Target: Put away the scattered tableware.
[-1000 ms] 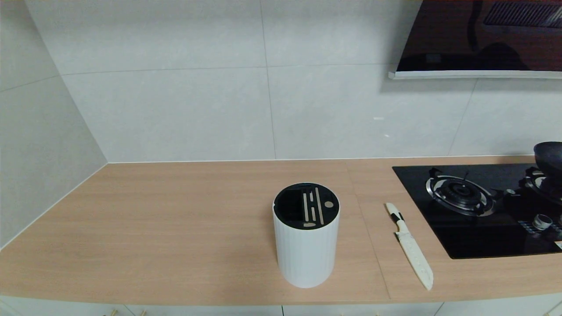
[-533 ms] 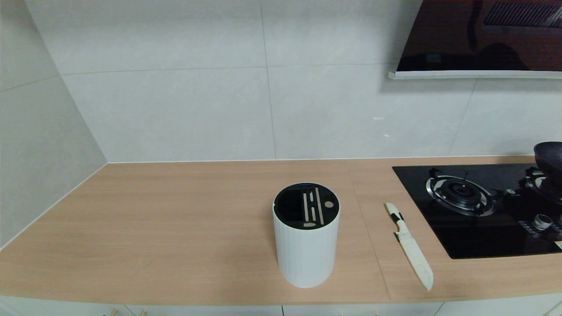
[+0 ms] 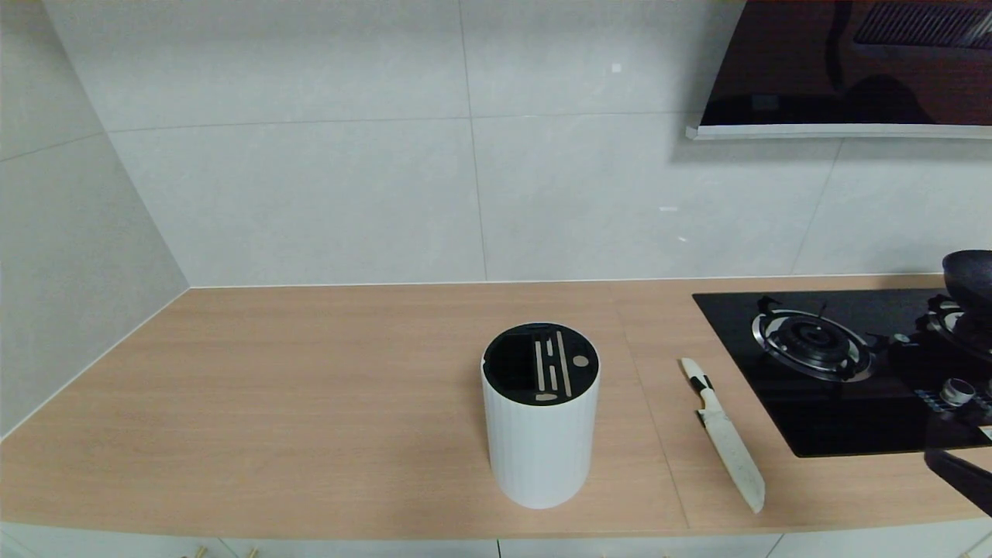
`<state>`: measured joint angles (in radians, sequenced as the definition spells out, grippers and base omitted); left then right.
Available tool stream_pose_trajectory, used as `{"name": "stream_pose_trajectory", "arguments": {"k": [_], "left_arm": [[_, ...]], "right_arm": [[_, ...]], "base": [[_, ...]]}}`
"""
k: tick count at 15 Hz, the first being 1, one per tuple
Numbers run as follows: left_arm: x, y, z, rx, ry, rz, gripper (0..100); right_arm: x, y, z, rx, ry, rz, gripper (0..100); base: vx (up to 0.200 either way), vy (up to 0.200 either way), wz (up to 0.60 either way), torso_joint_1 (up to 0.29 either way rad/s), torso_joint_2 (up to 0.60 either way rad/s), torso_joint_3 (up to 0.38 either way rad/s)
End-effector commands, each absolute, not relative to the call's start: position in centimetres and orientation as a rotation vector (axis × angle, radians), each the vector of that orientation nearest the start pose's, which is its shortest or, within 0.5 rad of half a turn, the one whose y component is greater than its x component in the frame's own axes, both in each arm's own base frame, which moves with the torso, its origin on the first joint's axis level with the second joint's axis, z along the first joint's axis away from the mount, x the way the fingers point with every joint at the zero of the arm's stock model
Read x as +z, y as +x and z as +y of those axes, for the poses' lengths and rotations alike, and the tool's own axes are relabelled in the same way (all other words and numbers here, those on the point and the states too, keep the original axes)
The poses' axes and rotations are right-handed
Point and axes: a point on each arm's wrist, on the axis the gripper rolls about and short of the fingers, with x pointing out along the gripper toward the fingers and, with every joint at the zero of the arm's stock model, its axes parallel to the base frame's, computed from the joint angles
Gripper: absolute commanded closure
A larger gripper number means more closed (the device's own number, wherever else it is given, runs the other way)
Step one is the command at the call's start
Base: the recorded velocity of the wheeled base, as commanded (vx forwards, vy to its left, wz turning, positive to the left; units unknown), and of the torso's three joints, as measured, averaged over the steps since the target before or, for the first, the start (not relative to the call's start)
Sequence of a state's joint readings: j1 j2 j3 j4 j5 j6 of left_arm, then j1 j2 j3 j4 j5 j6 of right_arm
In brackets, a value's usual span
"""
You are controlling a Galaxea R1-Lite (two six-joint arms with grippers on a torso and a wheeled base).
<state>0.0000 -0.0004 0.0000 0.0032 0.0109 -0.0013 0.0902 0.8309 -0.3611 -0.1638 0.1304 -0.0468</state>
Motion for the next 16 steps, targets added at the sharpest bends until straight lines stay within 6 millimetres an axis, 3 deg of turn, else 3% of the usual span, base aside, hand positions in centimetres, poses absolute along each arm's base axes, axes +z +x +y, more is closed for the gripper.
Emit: {"name": "stream_pose_trajectory", "arguments": {"k": [1, 10, 16], "left_arm": [[7.5, -2.3, 0.0, 0.011, -0.002, 0.003, 0], [7.5, -2.3, 0.0, 0.011, -0.002, 0.003, 0], [7.5, -2.3, 0.0, 0.011, -0.002, 0.003, 0]], "right_arm": [[15.9, 15.2, 2.5, 0.233, -0.061, 0.491, 0], [10.6, 25.4, 5.2, 0.222, -0.097, 0.578, 0], [7.4, 29.8, 6.3, 0.191, -0.118, 0.646, 0]], "base": [[0.0, 0.0, 0.0, 0.0, 0.0, 0.0], [0.0, 0.0, 0.0, 0.0, 0.0, 0.0], [0.0, 0.0, 0.0, 0.0, 0.0, 0.0]]}}
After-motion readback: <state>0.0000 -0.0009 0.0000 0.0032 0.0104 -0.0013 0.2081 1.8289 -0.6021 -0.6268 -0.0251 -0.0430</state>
